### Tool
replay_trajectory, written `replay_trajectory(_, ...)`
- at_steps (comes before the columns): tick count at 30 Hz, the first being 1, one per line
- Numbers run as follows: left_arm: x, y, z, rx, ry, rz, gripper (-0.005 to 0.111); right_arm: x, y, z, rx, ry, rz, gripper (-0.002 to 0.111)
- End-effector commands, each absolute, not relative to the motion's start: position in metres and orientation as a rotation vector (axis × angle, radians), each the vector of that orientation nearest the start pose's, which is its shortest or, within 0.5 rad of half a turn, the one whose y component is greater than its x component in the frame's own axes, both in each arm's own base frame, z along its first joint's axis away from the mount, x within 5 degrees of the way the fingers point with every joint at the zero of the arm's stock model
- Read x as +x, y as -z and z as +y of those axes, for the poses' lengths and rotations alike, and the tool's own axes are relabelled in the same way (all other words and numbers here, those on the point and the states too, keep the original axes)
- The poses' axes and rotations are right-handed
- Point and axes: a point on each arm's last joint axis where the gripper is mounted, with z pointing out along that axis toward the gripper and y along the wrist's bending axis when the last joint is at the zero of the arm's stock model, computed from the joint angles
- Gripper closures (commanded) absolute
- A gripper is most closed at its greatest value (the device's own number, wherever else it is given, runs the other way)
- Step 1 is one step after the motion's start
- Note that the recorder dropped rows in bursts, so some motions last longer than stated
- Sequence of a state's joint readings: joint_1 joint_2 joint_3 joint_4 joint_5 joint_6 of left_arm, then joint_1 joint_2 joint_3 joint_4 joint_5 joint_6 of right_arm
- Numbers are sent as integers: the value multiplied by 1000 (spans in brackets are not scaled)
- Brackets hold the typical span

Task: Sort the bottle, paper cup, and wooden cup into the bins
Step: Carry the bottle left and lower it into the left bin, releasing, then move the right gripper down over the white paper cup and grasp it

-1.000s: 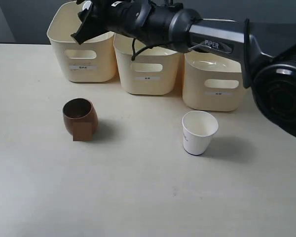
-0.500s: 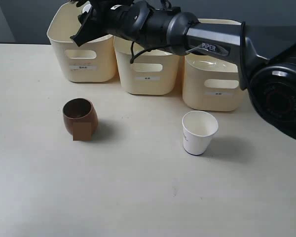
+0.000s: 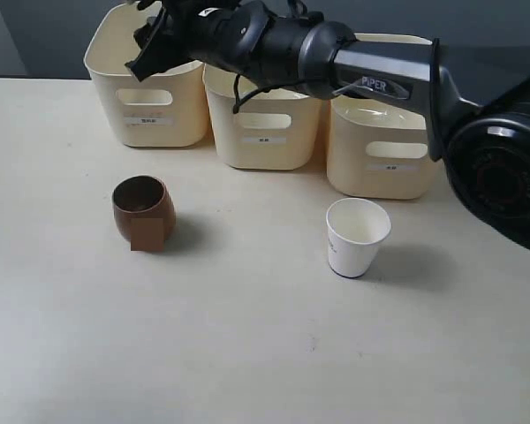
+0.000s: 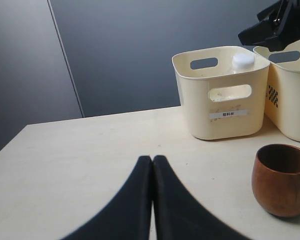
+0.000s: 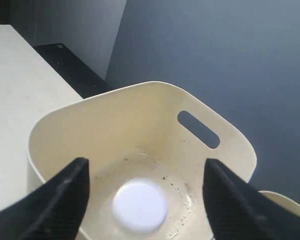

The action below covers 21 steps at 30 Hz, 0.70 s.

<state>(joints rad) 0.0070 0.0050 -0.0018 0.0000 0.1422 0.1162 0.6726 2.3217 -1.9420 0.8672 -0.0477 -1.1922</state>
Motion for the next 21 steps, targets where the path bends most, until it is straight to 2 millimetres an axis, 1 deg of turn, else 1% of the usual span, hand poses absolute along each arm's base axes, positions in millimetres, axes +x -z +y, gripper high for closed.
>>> replay_trajectory(1,56,-201,0,87,-94,1617,107,439,-233,341,-821,-208,1621,45)
replay_trajectory(8,56,-201,0,87,-94,1617,107,439,-232,341,-795,-236,1641,45)
replay_trajectory(11,56,-201,0,87,-94,1617,107,436,-239,341,-800,-253,1635,45)
replay_trajectory(14,56,-201,0,87,-94,1617,107,424,-256,348,-842,-305,1617,45)
replay_trajectory(17,56,-201,0,87,-94,1617,107,409,-283,351,-890,-362,1580,45)
replay_trajectory(19,56,-201,0,87,-94,1617,107,398,-301,350,-951,-406,1559,45)
replay_trajectory(20,56,-201,0,87,-94,1617,107,391,-313,349,-988,-424,1542,45)
replay_trajectory(21,56,-201,0,87,-94,1617,107,386,-318,347,-1017,-446,1545,45)
